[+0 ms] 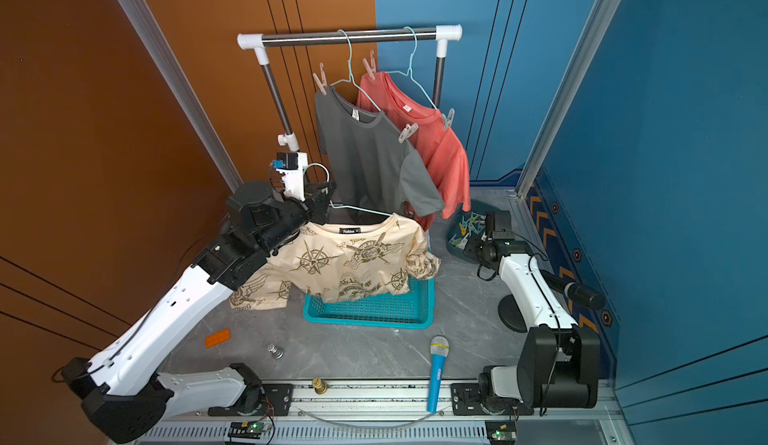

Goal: Use clothespins to secure the t-shirt on both sides of the hanger
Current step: Pick up the hanger from the basket, then pick up the clothespin from the storage box.

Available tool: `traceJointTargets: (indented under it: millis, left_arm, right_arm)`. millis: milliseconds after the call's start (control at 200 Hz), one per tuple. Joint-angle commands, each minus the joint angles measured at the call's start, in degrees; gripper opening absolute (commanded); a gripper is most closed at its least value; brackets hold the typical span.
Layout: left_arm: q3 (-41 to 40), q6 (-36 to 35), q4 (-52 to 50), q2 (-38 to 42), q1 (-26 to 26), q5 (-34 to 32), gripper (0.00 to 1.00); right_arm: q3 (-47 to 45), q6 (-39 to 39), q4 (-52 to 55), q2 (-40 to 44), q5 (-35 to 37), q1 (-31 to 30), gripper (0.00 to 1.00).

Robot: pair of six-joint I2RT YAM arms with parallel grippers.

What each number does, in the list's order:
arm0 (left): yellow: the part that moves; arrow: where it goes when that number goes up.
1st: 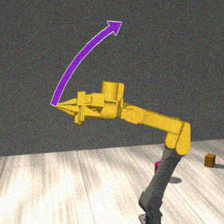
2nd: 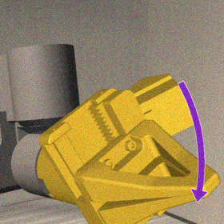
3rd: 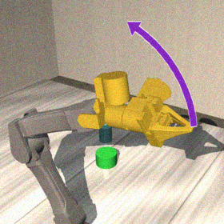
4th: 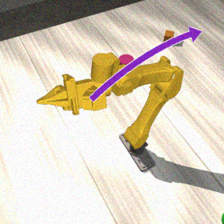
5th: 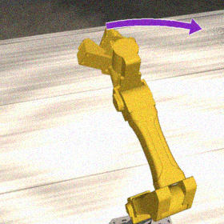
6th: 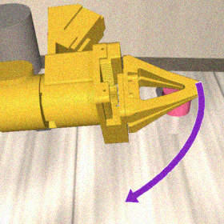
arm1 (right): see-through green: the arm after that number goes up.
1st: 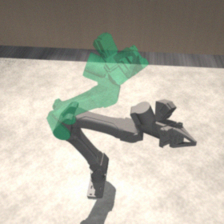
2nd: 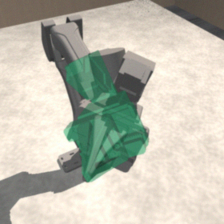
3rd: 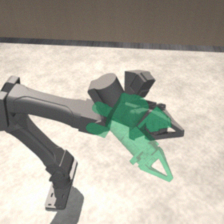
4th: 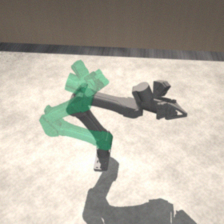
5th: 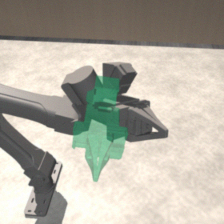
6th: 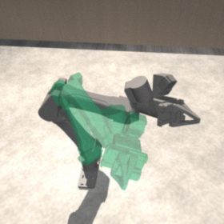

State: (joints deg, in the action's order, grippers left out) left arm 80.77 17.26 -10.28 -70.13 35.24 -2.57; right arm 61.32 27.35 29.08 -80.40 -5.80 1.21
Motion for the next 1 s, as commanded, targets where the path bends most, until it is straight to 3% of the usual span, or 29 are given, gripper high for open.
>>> traceJointTargets:
  millis: [0,471,691,996]
  left_arm:
    - [1.2,-2.4,-0.1,2.0,0.3,1.2,0.05]
    - [3.6,-4.9,-5.0,3.0,-0.1,1.6,0.05]
    - [3.5,-5.0,-5.2,2.7,-1.0,1.1,0.06]
    - [4.0,-4.2,-5.1,0.9,-1.7,1.9,0.06]
  right_arm:
    - [4.4,-0.5,-2.0,-4.6,2.7,1.1,0.42]
    - [25.6,-5.8,5.0,-30.2,7.2,2.6,0.39]
    - [27.4,-5.2,6.2,-34.7,7.4,3.9,0.39]
    - [28.9,-5.0,4.6,-38.0,5.4,4.0,0.28]
